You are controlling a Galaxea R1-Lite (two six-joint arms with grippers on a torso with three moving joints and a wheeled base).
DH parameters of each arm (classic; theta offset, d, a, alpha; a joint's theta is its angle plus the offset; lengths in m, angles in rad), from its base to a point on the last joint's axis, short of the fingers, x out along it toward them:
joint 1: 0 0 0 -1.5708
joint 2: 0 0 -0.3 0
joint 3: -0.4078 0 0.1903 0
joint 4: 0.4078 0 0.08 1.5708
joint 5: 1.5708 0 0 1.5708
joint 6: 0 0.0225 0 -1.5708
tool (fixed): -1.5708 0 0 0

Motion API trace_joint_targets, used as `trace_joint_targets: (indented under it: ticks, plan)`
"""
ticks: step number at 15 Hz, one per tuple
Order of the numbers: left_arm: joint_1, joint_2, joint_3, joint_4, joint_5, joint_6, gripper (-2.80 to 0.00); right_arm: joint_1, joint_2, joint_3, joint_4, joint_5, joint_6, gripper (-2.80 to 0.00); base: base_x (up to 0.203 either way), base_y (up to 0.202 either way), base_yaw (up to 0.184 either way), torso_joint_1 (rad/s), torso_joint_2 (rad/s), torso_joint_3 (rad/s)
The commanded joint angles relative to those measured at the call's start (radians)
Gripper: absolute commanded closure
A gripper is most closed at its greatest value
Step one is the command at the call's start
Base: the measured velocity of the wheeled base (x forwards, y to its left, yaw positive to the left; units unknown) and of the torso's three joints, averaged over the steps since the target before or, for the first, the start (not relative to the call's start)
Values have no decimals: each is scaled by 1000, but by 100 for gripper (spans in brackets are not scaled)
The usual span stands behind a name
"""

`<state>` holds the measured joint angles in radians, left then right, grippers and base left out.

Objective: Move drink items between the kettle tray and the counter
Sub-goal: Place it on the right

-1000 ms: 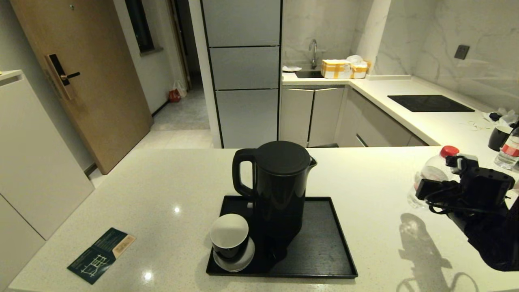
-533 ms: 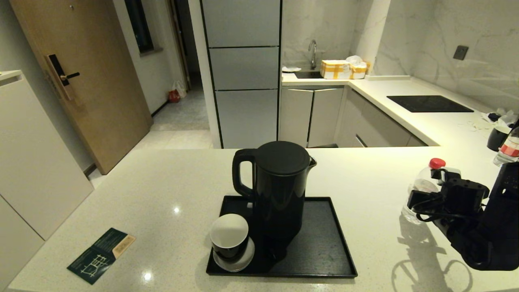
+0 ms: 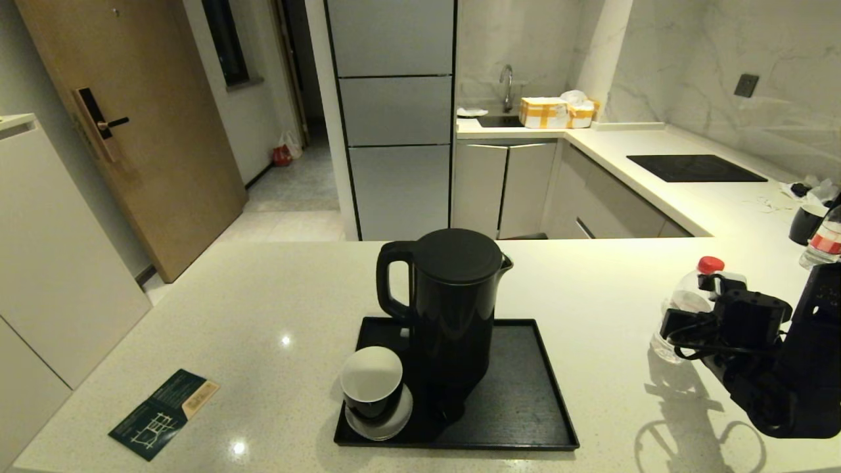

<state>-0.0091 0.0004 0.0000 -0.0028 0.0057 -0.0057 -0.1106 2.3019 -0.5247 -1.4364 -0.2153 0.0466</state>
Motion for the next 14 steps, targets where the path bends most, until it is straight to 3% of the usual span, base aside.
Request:
trace_joint_targets:
  ticks: [1, 14]
  plan:
    - [0, -2, 2, 0, 0, 0, 0, 0, 2, -4, -4, -18, -2, -280, 0, 0, 0, 0, 0, 0]
    - [0, -2, 2, 0, 0, 0, 0, -8, -52, 86, -90, 31, 10, -280, 0, 0, 0, 0, 0, 0]
